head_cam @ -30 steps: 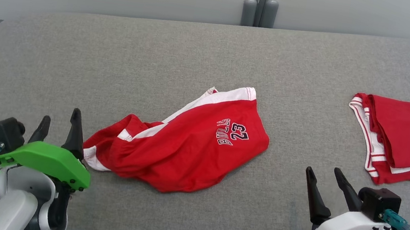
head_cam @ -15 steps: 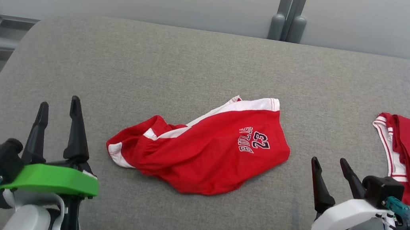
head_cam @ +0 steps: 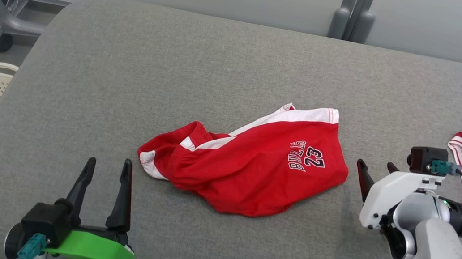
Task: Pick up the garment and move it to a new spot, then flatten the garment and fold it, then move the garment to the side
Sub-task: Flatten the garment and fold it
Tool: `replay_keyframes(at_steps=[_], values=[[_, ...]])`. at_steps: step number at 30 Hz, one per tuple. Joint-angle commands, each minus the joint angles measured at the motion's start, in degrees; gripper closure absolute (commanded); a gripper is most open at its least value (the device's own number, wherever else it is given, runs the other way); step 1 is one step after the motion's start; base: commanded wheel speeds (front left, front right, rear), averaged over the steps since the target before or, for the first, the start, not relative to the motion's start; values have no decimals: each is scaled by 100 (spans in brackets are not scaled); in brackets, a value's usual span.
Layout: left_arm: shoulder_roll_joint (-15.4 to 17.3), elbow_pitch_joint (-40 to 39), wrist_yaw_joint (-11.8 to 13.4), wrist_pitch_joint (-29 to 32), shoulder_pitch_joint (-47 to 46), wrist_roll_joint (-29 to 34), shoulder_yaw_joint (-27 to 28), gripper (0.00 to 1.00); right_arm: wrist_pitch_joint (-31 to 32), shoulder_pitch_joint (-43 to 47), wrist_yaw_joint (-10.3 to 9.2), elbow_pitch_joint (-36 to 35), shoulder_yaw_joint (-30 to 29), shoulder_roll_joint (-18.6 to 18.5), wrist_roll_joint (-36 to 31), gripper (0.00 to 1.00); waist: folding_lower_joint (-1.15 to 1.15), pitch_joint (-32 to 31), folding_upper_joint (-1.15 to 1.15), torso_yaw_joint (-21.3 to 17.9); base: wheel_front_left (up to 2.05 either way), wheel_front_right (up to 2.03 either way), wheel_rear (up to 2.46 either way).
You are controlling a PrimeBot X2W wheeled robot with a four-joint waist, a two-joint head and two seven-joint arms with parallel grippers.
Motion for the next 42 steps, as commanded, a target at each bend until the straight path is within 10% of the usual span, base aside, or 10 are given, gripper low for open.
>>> replay_keyframes(at_steps=[1,17,20,24,42], values=[[-30,25,-56,-16,78,100,-25,0,168,-199,-1,172,-138,-24,-19,0,0,112,0,142,0,0,0],[-268,167,-349,-16,-136,432,-92,0,1096,-1457,-1,1607,-863,-26,-526,0,0,481,0,681,0,0,0],[-299,247,-399,-15,-166,441,-102,0,1077,-1577,-1,1903,-1004,-20,-655,27,0,538,0,754,0,0,0],[-322,311,-436,-15,-196,463,-86,0,985,-1648,-2,2168,-1049,-25,-588,100,0,585,0,788,0,0,0],[-365,474,-406,-16,-159,529,142,0,545,-1037,-2,1248,-371,-22,553,100,0,321,0,346,0,0,0]])
